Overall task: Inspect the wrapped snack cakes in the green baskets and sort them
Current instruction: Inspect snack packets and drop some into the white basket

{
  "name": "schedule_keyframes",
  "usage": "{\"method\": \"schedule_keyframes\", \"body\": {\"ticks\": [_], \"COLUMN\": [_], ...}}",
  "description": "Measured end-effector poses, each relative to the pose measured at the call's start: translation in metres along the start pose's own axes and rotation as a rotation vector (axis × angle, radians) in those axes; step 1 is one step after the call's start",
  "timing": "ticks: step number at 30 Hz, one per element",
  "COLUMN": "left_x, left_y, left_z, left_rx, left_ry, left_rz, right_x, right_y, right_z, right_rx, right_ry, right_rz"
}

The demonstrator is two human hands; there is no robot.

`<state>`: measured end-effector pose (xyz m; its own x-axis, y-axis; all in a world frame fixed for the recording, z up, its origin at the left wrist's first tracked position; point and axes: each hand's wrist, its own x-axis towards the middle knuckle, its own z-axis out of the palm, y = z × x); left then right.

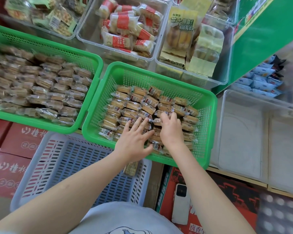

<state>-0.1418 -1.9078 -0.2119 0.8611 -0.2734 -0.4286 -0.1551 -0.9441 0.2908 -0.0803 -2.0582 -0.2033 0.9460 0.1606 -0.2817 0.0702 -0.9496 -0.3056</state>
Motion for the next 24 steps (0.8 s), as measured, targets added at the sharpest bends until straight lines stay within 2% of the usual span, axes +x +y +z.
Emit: {"method": "schedule_keyframes", "body": {"ticks": [6,11,18,21,24], "left_x": [0.000,0.001,0.000,0.000,-0.003], "left_y": [0.000,0.000,0.000,0.001,0.004], "left_z": [0.002,0.001,-0.003,-0.006,-0.013], "left_rx": [0.009,0.011,0.019,0.029,0.002], "left_ry": [0.007,-0.006,-0.040,-0.061,-0.068], "left_rz": [-0.006,-0.015,-0.006,-0.012,-0.021], "right_x": [-0.003,-0.006,-0.015,-0.027,-0.048], "right_y": [0.008,0.014,0.023,0.032,0.039], "right_z": [-0.006,-0.018,-0.040,-0.058,-0.079], "right_rx": [0.116,0.216,0.601,0.787,1.204], "right_ry": [0.045,0.039,0.054,0.134,0.222], "right_rz": [-0.063,-0.007,0.152,0.239,0.389]}}
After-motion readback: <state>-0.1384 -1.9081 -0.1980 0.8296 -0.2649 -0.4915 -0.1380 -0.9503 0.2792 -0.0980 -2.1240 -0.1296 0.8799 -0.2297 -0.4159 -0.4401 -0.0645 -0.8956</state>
